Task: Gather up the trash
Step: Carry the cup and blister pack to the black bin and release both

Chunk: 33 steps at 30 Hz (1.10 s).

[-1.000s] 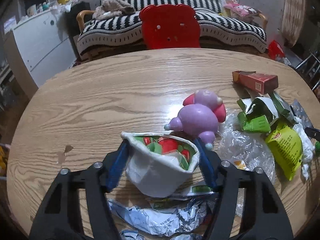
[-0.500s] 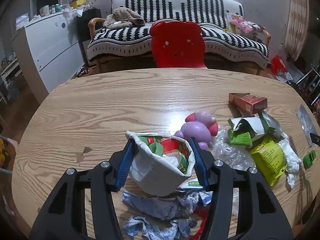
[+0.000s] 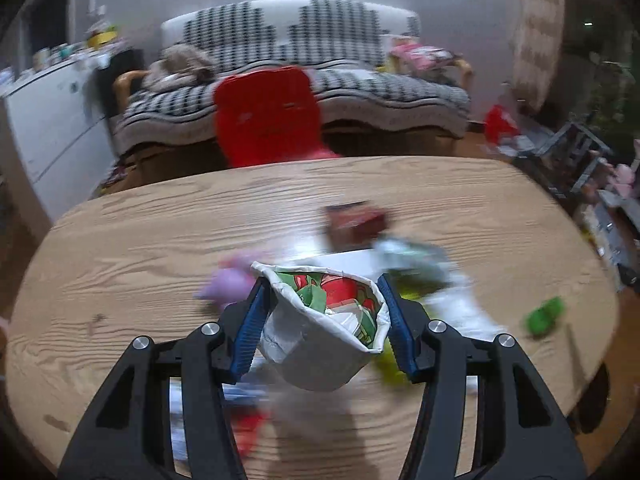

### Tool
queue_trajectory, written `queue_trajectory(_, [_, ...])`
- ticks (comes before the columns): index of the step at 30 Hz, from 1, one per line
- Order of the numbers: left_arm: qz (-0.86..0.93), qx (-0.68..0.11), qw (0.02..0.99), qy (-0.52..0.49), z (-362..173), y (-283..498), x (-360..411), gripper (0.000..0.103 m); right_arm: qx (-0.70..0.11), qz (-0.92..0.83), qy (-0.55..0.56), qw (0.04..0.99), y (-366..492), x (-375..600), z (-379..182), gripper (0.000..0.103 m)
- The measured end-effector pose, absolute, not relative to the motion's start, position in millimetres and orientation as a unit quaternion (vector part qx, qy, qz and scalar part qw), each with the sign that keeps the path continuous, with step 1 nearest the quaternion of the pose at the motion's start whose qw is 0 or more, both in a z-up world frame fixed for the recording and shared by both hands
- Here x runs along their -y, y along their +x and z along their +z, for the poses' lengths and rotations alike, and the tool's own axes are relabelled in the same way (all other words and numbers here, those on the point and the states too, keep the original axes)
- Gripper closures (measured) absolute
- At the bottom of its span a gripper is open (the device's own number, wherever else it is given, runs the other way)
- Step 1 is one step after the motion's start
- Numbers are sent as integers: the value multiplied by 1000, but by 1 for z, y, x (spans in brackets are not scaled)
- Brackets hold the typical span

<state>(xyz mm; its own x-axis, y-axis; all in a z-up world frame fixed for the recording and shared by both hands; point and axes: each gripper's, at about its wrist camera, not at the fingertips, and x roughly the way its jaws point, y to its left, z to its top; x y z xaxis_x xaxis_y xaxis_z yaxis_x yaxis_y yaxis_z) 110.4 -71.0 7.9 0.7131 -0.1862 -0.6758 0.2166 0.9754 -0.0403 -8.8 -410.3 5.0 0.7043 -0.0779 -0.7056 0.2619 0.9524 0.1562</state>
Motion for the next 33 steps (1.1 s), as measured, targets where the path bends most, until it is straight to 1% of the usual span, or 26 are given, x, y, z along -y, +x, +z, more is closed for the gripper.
queue_trajectory(3, [-163, -344, 924, 36, 18, 90, 129, 49, -371, -121, 132, 911, -46, 445, 6, 97])
queue_trajectory(8, [-258, -327, 907, 67, 17, 50, 223, 49, -370, -185, 161, 896, -116, 513, -1, 97])
queue_trajectory(10, [-313, -328, 888, 83, 10, 26, 276, 49, -372, -217, 181, 884, -151, 546, -6, 97])
queue_trajectory(15, [-420, -338, 835, 116, -15, -38, 378, 49, -377, -274, 221, 857, -222, 604, -26, 97])
queue_trajectory(20, [-524, -377, 754, 121, -51, -100, 460, 49, -387, -305, 277, 825, -276, 652, -51, 97])
queue_trajectory(26, [-561, -408, 707, 139, -98, -132, 522, 49, -396, -316, 314, 803, -310, 685, -74, 97])
queue_trajectory(30, [-556, -417, 703, 151, -116, -146, 546, 49, -398, -318, 322, 798, -316, 691, -78, 97])
queue_trajectory(33, [-558, -411, 703, 160, -121, -146, 558, 49, -392, -324, 326, 797, -319, 695, -77, 97])
